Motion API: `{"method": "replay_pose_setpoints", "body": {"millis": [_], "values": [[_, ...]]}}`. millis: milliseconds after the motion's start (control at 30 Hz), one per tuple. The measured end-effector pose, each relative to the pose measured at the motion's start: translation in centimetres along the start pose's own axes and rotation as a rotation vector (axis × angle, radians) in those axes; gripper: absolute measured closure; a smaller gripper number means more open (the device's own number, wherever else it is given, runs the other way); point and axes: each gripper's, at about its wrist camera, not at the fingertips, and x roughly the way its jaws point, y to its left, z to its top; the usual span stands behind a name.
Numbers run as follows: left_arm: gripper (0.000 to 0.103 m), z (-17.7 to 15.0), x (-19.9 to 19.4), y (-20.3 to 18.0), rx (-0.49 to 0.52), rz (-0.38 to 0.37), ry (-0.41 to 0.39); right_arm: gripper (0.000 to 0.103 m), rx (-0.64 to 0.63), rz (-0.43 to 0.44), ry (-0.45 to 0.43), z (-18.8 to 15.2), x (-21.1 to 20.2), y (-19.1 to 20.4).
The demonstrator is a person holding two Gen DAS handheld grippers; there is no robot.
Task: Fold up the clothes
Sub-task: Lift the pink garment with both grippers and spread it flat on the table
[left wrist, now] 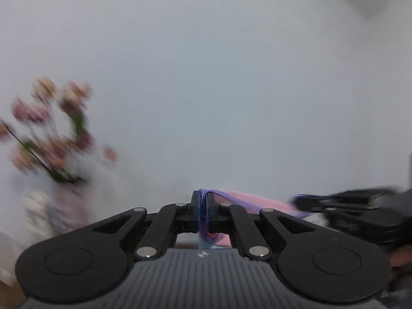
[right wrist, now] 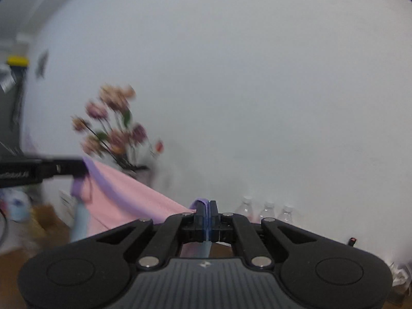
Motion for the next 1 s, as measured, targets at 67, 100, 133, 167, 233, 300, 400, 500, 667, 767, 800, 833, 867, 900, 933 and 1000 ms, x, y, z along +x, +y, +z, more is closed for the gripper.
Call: {"method": "replay_pose_setpoints", "body": {"millis": [67, 100, 133, 167, 233, 300, 400, 500, 667, 767, 800, 833, 867, 900, 933, 1000], "values": [[0.099, 0.5, 2.4, 0.3, 0.071, 0.088, -0.007, 0.103, -0.008, -0.007, -0.036, 1.3, 0.2, 0.3], [0.099, 1.9, 2.5, 0.1, 0.096, 0.11, -0.032, 0.103, -0.012, -0.01, -0.054, 1.9, 0.2, 0.5], [0.099, 3.4, 2.3, -0.1, 0.119, 0.129, -0.064, 0.103, -0.015, -0.014, -0.071, 2.6, 0.3, 0.6], [0.099, 5.3, 1.0, -0.5, 0.138, 0.133, -0.129, 0.103, -0.019, -0.017, -0.089, 3.2, 0.4, 0.8], [0.099, 8.3, -3.2, -1.9, 0.188, 0.131, -0.269, 0.103, -0.027, -0.024, -0.125, 4.5, 0.6, 1.1], [0.099, 10.3, -7.1, -3.3, 0.24, 0.122, -0.376, 0.103, -0.035, -0.031, -0.161, 5.8, 0.7, 1.4], [0.099, 7.9, -11.3, -4.8, 0.284, 0.09, -0.369, 0.103, -0.047, -0.038, -0.203, 7.2, 0.6, 1.8], [0.099, 2.4, -14.0, -6.0, 0.309, 0.077, -0.273, 0.102, -0.067, -0.002, -0.114, 2.5, -2.1, 1.7], [0.097, -12.6, -15.9, -4.4, 0.092, -0.025, 0.135, 0.101, -0.086, 0.054, 0.303, -13.7, -3.2, 1.5], [0.092, -21.6, -17.1, -3.5, -0.04, -0.085, 0.379, 0.098, -0.044, 0.124, 0.593, -23.7, -4.1, 1.4], [0.087, -24.1, -17.5, -3.0, -0.082, -0.099, 0.445, 0.094, -0.011, 0.126, 0.608, -25.0, -5.2, 0.9], [0.069, -24.7, -17.7, -2.1, -0.103, -0.082, 0.454, 0.087, 0.021, 0.127, 0.623, -26.4, -6.3, 0.5], [0.052, -24.8, -17.2, -0.9, -0.095, -0.029, 0.443, 0.081, 0.057, 0.12, 0.629, -27.4, -7.2, 0.0], [0.052, -24.9, -16.6, 0.1, -0.078, 0.026, 0.436, 0.072, 0.088, 0.102, 0.62, -27.9, -7.3, -0.4], [0.053, -25.0, -15.4, 0.7, -0.03, 0.093, 0.437, 0.067, 0.096, 0.094, 0.616, -28.1, -6.4, -0.2], [0.054, -25.9, -13.4, 1.1, 0.078, 0.247, 0.466, 0.066, 0.1, 0.084, 0.613, -28.8, -3.9, 0.5]]}}
